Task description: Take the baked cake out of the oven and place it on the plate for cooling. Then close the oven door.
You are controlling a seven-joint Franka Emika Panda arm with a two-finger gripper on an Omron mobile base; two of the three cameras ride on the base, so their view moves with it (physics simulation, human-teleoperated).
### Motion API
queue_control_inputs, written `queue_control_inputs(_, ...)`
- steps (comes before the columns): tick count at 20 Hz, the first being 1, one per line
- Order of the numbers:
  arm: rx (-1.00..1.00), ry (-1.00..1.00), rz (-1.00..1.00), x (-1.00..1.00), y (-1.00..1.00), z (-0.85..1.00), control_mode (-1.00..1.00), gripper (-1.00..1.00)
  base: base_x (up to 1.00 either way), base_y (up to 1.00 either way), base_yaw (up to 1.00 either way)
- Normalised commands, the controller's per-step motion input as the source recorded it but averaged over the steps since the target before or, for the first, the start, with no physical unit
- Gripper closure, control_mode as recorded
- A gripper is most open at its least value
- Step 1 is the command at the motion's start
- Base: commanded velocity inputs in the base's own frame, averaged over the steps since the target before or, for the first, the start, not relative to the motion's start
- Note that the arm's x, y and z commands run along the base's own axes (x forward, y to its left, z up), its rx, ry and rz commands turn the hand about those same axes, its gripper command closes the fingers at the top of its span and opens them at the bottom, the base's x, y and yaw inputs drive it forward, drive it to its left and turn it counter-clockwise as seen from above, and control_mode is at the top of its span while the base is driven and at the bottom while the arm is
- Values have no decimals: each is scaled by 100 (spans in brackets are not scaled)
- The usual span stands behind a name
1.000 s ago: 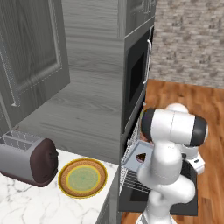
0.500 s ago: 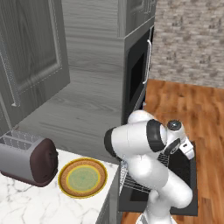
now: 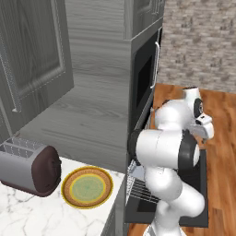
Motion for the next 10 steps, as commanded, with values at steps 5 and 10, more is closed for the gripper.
queue_control_inputs(5, 12, 16, 11, 1, -5, 32, -100, -100, 0, 0, 0)
queue_control_inputs(10, 9, -13, 16, -2, 4, -26, -100, -100, 0, 0, 0)
